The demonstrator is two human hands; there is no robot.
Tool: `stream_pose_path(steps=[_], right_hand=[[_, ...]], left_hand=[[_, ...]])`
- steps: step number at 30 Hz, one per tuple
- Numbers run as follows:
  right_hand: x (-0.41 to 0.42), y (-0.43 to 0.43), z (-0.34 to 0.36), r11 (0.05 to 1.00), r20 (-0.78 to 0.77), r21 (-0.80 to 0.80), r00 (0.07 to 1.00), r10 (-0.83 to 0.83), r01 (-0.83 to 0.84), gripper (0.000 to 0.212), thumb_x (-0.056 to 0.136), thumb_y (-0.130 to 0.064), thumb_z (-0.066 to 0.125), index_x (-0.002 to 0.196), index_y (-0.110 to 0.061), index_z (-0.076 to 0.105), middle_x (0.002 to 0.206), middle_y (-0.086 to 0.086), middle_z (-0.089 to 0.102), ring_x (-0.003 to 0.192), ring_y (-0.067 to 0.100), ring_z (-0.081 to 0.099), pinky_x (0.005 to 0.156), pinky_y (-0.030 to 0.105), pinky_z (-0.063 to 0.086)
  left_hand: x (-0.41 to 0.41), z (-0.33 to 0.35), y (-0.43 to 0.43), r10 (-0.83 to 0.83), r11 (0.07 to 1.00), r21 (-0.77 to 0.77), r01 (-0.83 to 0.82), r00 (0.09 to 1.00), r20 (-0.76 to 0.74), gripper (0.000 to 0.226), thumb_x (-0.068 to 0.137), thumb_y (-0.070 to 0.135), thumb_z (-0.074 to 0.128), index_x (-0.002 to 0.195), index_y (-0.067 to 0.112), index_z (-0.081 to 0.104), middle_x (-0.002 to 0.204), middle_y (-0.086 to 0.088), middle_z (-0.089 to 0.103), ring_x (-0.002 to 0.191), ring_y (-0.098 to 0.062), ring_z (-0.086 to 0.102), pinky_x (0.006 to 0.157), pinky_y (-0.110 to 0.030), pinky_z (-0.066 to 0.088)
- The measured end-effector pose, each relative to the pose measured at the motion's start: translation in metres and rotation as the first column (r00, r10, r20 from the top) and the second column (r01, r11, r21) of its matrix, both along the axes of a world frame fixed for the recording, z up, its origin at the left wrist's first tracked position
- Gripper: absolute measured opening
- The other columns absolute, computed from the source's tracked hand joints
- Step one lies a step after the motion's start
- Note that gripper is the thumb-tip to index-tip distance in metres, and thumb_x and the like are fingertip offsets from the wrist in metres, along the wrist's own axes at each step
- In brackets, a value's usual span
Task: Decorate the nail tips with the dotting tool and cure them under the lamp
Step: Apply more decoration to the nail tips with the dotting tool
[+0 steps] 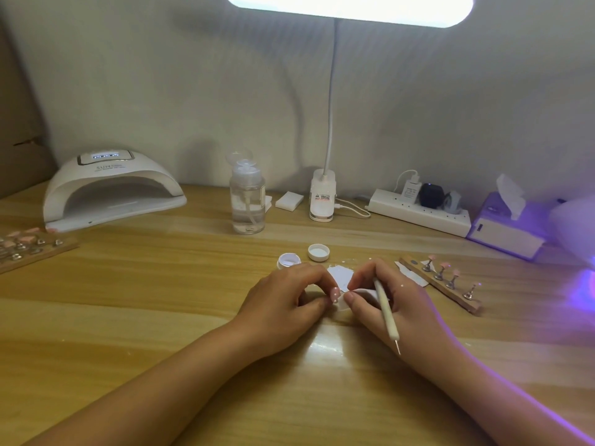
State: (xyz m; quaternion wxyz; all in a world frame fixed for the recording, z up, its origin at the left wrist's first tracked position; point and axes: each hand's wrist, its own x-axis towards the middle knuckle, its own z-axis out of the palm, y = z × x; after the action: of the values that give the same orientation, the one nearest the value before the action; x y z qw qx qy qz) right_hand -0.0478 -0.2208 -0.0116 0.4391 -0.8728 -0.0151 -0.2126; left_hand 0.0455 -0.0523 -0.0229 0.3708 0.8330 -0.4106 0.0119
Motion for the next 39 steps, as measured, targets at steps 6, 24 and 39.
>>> stream_pose_path(steps=[6, 24, 39], right_hand=[[0.0013, -0.0011, -0.0029, 0.999, 0.001, -0.024, 1.000, -0.024, 0.024, 0.016, 0.084, -0.025, 0.075, 0.085, -0.021, 0.060, 0.076, -0.006, 0.062, 0.064, 0.005, 0.054, 0.057, 0.012, 0.040], [0.0033, -0.0022, -0.0053, 0.998, 0.001, -0.052, 0.999, -0.039, 0.039, 0.021, 0.084, -0.027, 0.077, 0.086, -0.020, 0.057, 0.072, -0.001, 0.061, 0.067, 0.014, 0.054, 0.057, 0.019, 0.040], [0.0033, -0.0039, -0.0067, 0.997, 0.000, -0.065, 0.999, -0.039, 0.039, 0.021, 0.085, -0.027, 0.075, 0.088, -0.020, 0.056, 0.073, 0.007, 0.063, 0.069, 0.018, 0.055, 0.062, 0.031, 0.043]], left_hand=[[0.0008, -0.0008, 0.0000, -0.005, 1.000, 0.006, 0.005, 1.000, -0.007, 0.013, 0.090, 0.022, 0.063, 0.090, 0.035, 0.065, 0.074, 0.038, 0.054, 0.059, -0.001, 0.048, 0.058, -0.024, 0.030], [-0.0002, -0.0009, -0.0007, -0.004, 1.000, 0.031, 0.004, 1.000, 0.001, 0.013, 0.088, 0.022, 0.063, 0.091, 0.035, 0.065, 0.085, 0.023, 0.058, 0.064, -0.004, 0.051, 0.062, -0.026, 0.035], [-0.0011, -0.0011, -0.0002, -0.009, 0.999, 0.033, 0.009, 1.000, 0.014, 0.011, 0.089, 0.025, 0.063, 0.091, 0.036, 0.064, 0.086, 0.023, 0.058, 0.064, -0.005, 0.051, 0.062, -0.027, 0.038]])
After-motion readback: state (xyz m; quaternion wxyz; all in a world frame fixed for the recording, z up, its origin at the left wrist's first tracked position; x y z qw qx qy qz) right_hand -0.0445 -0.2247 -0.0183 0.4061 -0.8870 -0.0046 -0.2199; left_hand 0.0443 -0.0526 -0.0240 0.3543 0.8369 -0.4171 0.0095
